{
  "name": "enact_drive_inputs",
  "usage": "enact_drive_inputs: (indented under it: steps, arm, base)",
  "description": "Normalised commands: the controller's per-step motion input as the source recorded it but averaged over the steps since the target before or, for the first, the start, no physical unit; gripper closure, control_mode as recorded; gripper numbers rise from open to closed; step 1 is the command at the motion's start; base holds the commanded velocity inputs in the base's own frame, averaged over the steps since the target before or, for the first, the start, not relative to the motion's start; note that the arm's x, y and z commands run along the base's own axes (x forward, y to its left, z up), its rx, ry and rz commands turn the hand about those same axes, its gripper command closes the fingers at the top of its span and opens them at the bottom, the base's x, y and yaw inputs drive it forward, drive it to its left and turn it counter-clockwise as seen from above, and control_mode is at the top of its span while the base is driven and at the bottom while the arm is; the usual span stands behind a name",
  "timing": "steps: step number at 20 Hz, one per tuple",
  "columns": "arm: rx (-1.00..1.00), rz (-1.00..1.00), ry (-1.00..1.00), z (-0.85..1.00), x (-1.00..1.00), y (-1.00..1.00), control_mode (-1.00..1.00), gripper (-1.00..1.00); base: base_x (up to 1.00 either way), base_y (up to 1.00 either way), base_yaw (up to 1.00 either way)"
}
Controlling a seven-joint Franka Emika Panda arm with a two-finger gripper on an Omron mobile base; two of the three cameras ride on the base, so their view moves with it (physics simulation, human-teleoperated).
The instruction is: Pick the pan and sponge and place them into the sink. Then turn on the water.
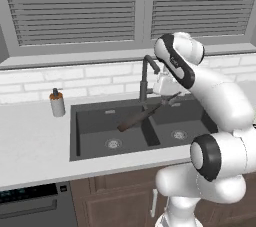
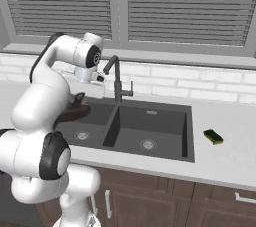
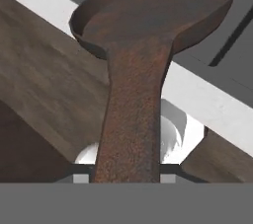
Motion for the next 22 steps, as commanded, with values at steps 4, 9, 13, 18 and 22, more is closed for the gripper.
enact_drive_inputs:
  steps: [4,9,13,18,22]
  arm:
    - [0.19,0.34,0.00,0.36,-0.08,-0.91,-1.00,1.00]
    - [0.21,0.38,-0.01,0.26,-0.05,-0.90,-1.00,1.00]
    - [0.22,0.43,0.01,0.10,-0.02,-0.82,-1.00,1.00]
    - [0.22,0.23,0.01,0.00,0.00,-0.82,-1.00,1.00]
    - [0.10,0.08,0.00,-0.02,0.00,-0.63,-1.00,1.00]
  base:
    - [0.00,0.00,0.00]
    - [0.00,0.00,0.00]
    - [0.00,0.00,0.00]
    - [0.00,0.00,0.00]
    - [0.00,0.00,0.00]
